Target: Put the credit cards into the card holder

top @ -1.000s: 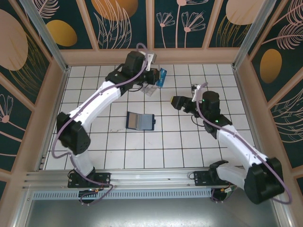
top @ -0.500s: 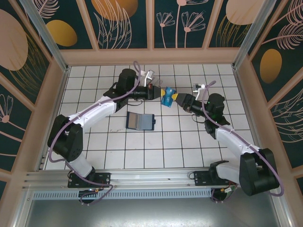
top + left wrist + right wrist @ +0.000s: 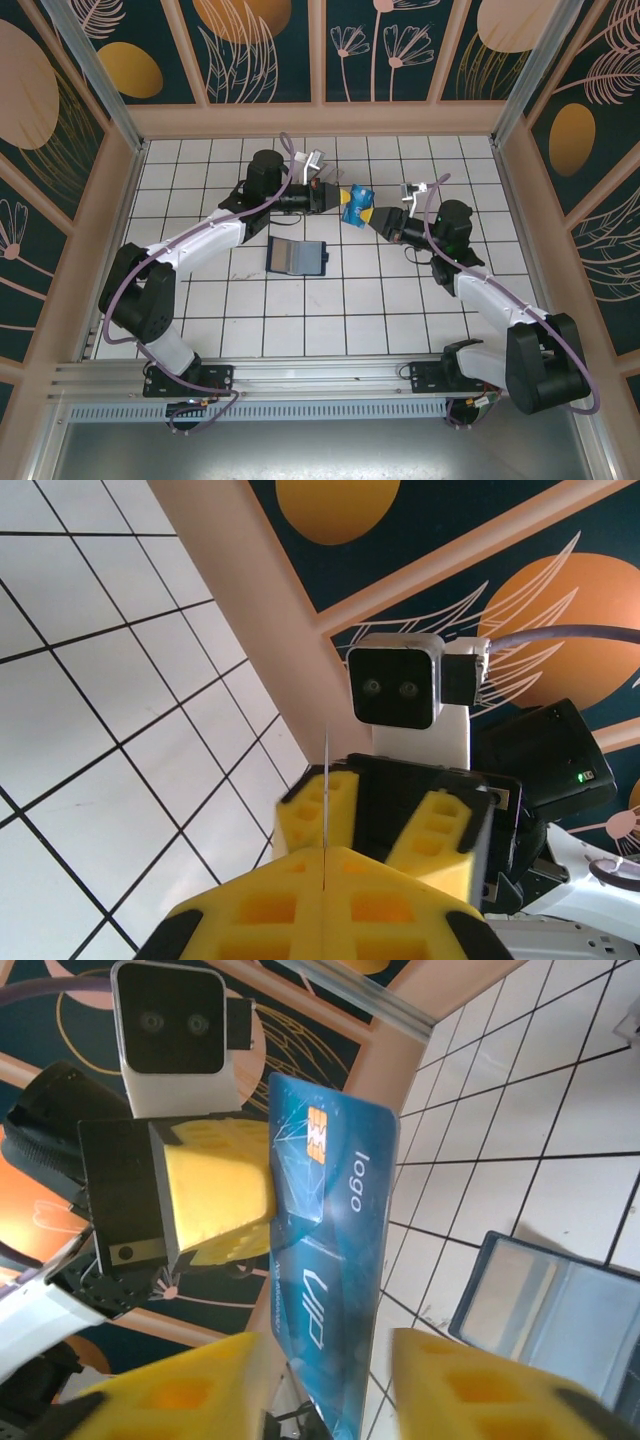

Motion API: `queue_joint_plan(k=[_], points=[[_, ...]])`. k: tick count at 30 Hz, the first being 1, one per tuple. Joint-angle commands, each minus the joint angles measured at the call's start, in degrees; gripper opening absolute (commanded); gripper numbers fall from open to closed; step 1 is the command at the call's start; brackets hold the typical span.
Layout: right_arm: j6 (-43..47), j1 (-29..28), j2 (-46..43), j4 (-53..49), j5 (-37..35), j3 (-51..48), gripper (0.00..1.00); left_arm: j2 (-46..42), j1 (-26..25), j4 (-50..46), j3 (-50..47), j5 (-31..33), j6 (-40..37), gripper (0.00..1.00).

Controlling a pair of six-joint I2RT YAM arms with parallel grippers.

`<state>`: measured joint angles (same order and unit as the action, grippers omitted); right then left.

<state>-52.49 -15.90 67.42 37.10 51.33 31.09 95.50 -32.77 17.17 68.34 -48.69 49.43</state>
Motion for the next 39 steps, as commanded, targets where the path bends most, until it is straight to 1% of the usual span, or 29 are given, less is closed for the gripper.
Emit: queue_joint_plan(k=[1, 3, 4, 5, 6, 7, 8, 9, 10, 11, 12, 13, 14, 16, 18, 19, 21, 23, 24, 27, 29, 32, 34, 37, 39], points=[[0.9, -0.7, 0.3, 1.0, 2.3, -0.1, 0.21, 0.7, 0.0, 2.0, -0.7, -1.2, 0.6, 0.00], [1.0, -1.0, 0.4, 0.6, 2.2, 0.2, 0.04, 0.8, 0.0, 0.8, -0.7, -0.9, -0.2, 0.00], [1.2, -1.2, 0.4, 0.1, 1.9, 0.3, 0.00, 0.8, 0.1, -0.9, -0.2, -0.7, -1.2, 0.00], [1.5, -1.4, 0.5, -0.9, 1.4, 0.4, 0.00, 0.9, 0.3, -3.0, 0.4, -0.5, -2.6, 0.03], [2.0, -1.5, 0.7, -2.4, 0.6, 0.6, 0.00, 0.7, 0.8, -5.6, 0.9, 0.3, -4.1, 0.15], [2.5, -1.6, 0.9, -3.2, 0.2, 0.7, 0.00, 0.3, 1.5, -8.2, 1.0, 1.9, -5.4, 0.30], [2.8, -2.0, 1.2, -3.8, -0.1, 0.8, 0.00, -0.3, 2.3, -10.5, 0.9, 3.6, -6.4, 0.37], [3.5, -2.5, 1.7, -5.5, -0.6, 1.2, 0.00, -1.1, 3.5, -12.8, 0.4, 6.1, -7.2, 0.47], [4.9, -3.4, 2.3, -8.9, -2.5, 2.1, 0.00, -2.2, 4.7, -14.9, -0.5, 8.8, -7.7, 0.60], [6.9, -4.6, 3.0, -12.8, -4.6, 3.6, 0.00, -3.2, 5.8, -16.7, -1.2, 11.5, -8.1, 0.69], [9.6, -6.5, 4.3, -18.5, -7.6, 6.1, 0.00, -4.7, 7.0, -18.4, -2.8, 15.0, -8.4, 0.76], [11.8, -8.7, 5.7, -22.2, -9.9, 8.3, 0.00, -6.2, 8.1, -19.8, -4.6, 18.6, -8.6, 0.83], [13.0, -10.5, 7.3, -23.7, -11.4, 9.8, 0.00, -7.4, 8.9, -20.8, -6.3, 21.3, -8.7, 0.85], [13.5, -13.4, 10.8, -25.3, -13.4, 12.3, 0.00, -10.0, 10.6, -22.7, -10.6, 26.1, -9.2, 0.86], [12.2, -14.2, 15.2, -27.3, -15.6, 14.3, 0.00, -10.8, 11.1, -26.7, -12.3, 32.6, -11.0, 0.91], [12.3, -14.4, 17.8, -28.6, -15.9, 15.7, 0.00, -10.6, 11.1, -28.8, -13.7, 36.2, -12.0, 0.92], [12.9, -14.8, 23.1, -30.0, -13.9, 18.3, 0.00, -10.1, 11.1, -30.3, -15.9, 42.3, -13.4, 0.92], [12.9, -15.1, 27.1, -30.0, -12.3, 20.2, 0.00, -9.4, 11.0, -29.7, -18.2, 46.6, -13.5, 0.90], [13.0, -16.4, 28.9, -30.7, -12.5, 21.2, 0.00, -8.7, 11.1, -28.9, -19.2, 47.7, -13.4, 0.88], [13.4, -18.2, 33.4, -31.2, -12.3, 23.8, 0.00, -6.3, 11.1, -26.5, -20.6, 46.9, -13.1, 0.86], [12.3, -19.1, 35.3, -29.5, -12.0, 24.1, 0.00, -4.6, 11.1, -26.0, -20.5, 46.1, -13.0, 0.83], [10.6, -19.7, 37.8, -26.0, -9.3, 24.0, 0.00, -2.7, 11.1, -26.0, -19.9, 45.0, -13.7, 0.71], [10.1, -20.1, 39.6, -23.9, -7.4, 24.6, 0.00, -1.6, 11.1, -25.2, -20.0, 42.8, -14.7, 0.61], [10.3, -20.1, 41.3, -24.4, -6.8, 25.7, 0.00, 0.4, 11.1, -25.0, -19.5, 39.9, -15.2, 0.48], [10.0, -20.2, 41.5, -23.6, -7.1, 25.0, 0.00, 1.5, 11.1, -24.8, -19.1, 38.4, -15.4, 0.42]])
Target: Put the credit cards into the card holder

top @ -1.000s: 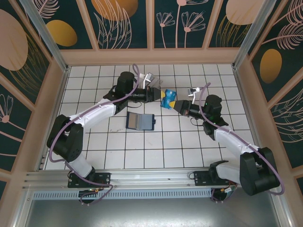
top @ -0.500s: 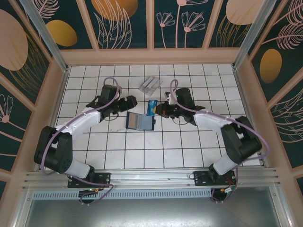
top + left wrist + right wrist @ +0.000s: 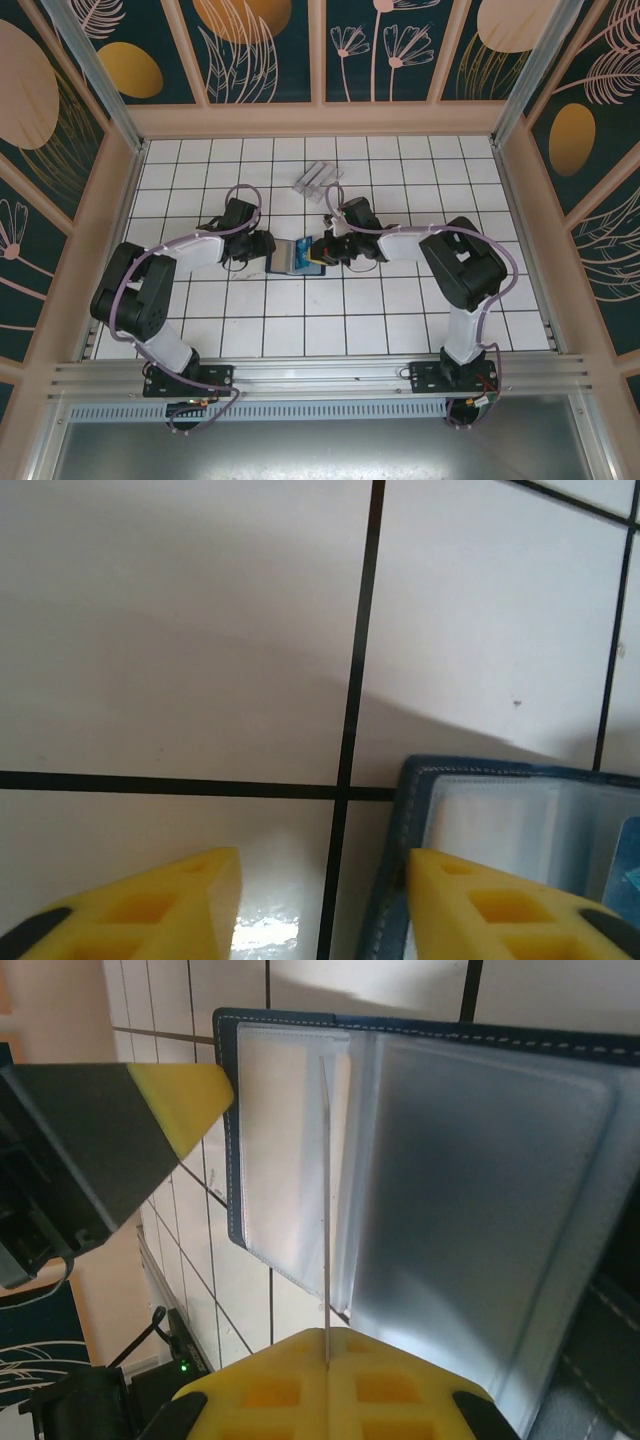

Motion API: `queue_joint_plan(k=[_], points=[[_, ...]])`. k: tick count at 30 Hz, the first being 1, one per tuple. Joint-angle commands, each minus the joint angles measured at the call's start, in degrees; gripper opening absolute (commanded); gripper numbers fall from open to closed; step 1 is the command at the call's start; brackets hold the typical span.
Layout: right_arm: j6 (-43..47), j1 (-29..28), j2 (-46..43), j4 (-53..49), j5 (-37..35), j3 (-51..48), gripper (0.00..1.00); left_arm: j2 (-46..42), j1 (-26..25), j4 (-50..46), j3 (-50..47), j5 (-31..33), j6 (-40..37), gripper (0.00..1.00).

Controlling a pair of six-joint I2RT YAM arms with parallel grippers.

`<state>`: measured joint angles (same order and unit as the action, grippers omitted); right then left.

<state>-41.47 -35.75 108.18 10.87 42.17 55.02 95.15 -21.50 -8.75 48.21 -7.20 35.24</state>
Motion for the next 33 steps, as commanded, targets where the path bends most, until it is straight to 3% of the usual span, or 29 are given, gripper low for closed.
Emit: queue_joint_plan(k=[1, 12, 19, 33], points=[[-1.1, -0.3, 1.1, 3.2, 2.6, 1.1, 0.00, 2.3, -0.2, 1.2, 1.1, -3.3, -1.4, 0.39], [-4.6, 0.2, 4.9, 6.3, 7.5, 0.8, 0.00, 5.7, -0.2, 0.4, 1.4, -3.9, -1.8, 0.35], [-4.0, 0.2, 6.4, 1.7, 6.0, 2.4, 0.00, 6.7, -0.2, -0.6, 1.8, -4.4, -2.4, 0.29], [-8.3, 0.3, 9.5, 5.5, 3.7, 3.1, 0.00, 8.1, -0.2, 1.0, 1.1, -4.9, -1.0, 0.24]])
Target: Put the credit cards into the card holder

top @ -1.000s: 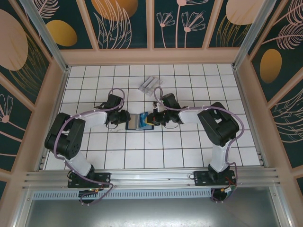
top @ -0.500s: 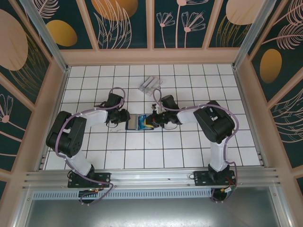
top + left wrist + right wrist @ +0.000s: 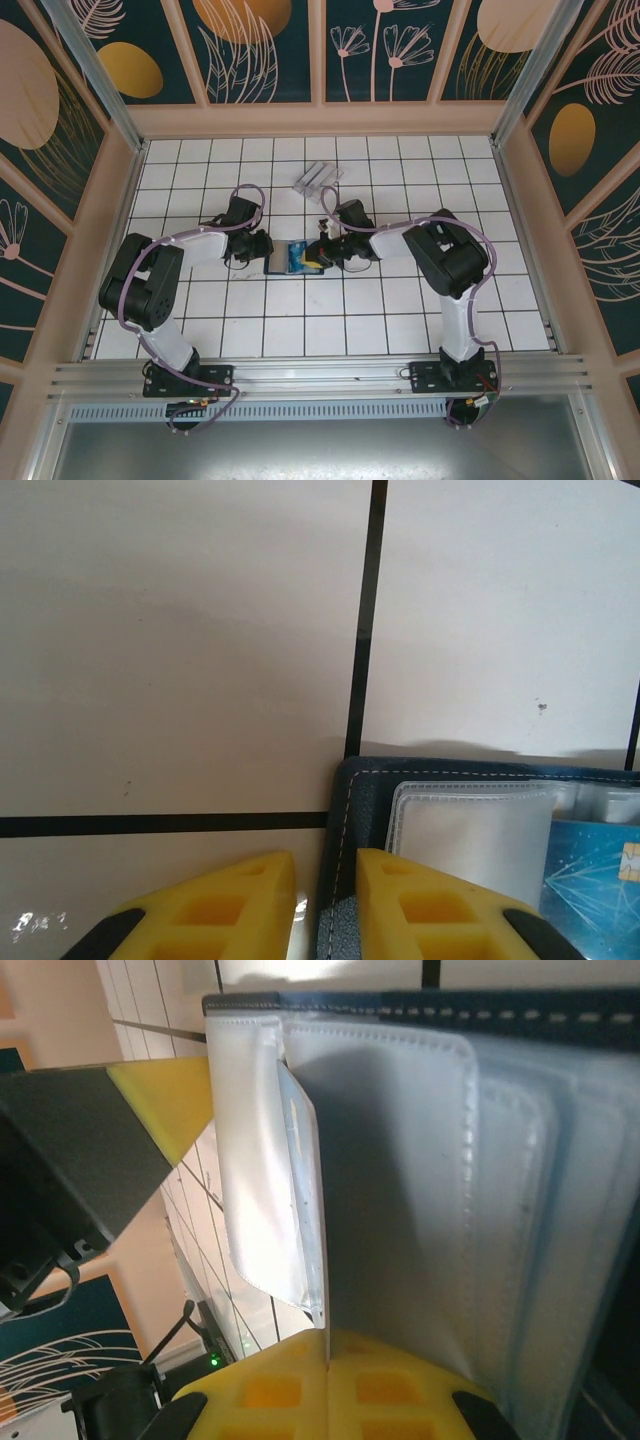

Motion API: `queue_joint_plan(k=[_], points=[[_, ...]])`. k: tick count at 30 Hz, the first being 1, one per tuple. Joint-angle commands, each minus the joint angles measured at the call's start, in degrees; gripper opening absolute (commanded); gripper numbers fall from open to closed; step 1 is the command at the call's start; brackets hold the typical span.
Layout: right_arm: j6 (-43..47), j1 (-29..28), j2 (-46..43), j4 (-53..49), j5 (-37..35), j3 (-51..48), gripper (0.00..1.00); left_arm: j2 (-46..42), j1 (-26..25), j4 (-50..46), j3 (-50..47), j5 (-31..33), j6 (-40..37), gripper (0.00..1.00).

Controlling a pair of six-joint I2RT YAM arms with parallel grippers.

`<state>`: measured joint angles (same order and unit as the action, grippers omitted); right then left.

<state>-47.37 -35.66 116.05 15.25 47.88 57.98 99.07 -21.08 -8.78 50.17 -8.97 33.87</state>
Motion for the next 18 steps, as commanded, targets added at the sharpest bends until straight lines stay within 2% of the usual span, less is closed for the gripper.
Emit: queue_joint_plan(k=[1, 11, 18], points=[[-3.2, 0.3, 1.4, 2.0, -2.4, -0.3, 0.00, 4.4, -0.6, 1.0, -0.9, -3.2, 0.3, 0.24], [-7.0, 0.2, -0.5, 5.7, -4.9, -5.3, 0.00, 4.4, -0.6, -0.9, -0.8, 3.6, 0.4, 0.16], [-7.6, -0.4, 0.0, 6.1, -4.2, -4.9, 0.00, 3.6, -0.6, 0.4, -1.9, 4.3, 2.0, 0.15]])
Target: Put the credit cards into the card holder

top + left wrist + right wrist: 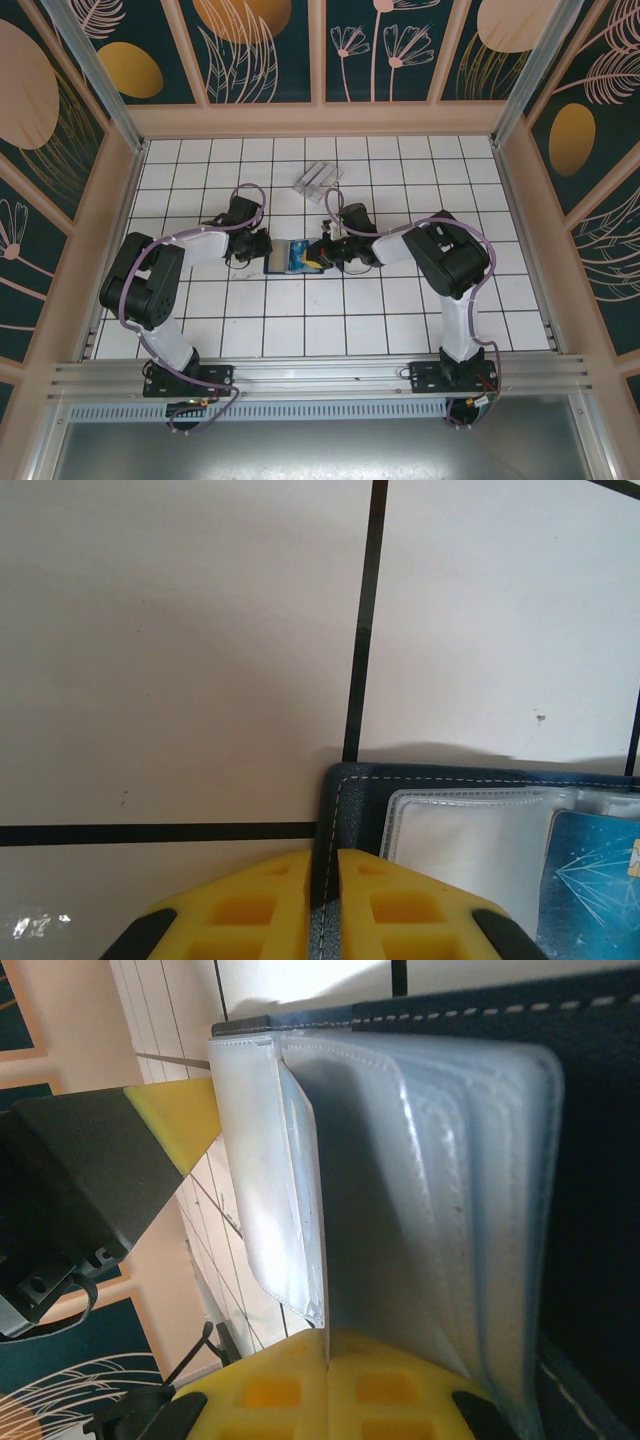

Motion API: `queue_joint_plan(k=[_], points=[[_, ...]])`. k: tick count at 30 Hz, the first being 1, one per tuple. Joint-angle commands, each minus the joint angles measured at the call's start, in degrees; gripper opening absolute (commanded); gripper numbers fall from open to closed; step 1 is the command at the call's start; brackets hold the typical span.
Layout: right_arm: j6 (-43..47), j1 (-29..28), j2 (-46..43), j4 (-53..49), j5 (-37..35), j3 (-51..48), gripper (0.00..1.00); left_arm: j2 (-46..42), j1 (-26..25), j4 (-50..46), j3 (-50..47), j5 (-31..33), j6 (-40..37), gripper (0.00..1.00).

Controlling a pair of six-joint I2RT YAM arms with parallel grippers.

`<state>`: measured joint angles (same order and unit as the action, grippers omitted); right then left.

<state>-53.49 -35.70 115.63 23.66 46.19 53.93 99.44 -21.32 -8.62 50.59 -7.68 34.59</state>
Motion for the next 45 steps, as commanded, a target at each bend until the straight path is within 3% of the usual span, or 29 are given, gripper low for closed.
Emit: queue_joint_plan(k=[1, 6, 13, 26, 32, 42, 45], points=[[-1.7, -0.8, 0.3, -2.5, -2.9, -0.5, 0.00, 3.4, -0.4, 0.2, -2.3, 2.8, 1.4, 0.14], [-3.4, -2.3, 0.9, -3.0, -5.2, 0.9, 0.00, 2.3, -0.4, 0.9, -3.2, 4.2, 2.4, 0.14], [-1.3, -2.6, 2.4, -3.6, -1.3, 4.0, 0.00, 1.6, -0.4, 0.4, -3.0, 4.5, 2.3, 0.15], [2.2, -2.9, 3.4, -6.6, -1.1, 6.7, 0.04, 0.9, 0.0, -0.4, -2.5, 1.8, 3.3, 0.25], [7.6, -2.7, 1.7, -15.6, -7.7, 8.9, 0.11, -0.8, 0.5, 0.4, -3.8, -2.6, 4.6, 0.32], [10.7, -3.9, -0.8, -23.9, -16.0, 10.8, 0.19, -3.8, 0.7, 1.4, -6.5, -4.6, 5.7, 0.24], [10.8, -4.3, -0.8, -25.5, -17.7, 11.4, 0.23, -3.7, 0.7, 2.3, -7.3, -5.0, 5.6, 0.17]])
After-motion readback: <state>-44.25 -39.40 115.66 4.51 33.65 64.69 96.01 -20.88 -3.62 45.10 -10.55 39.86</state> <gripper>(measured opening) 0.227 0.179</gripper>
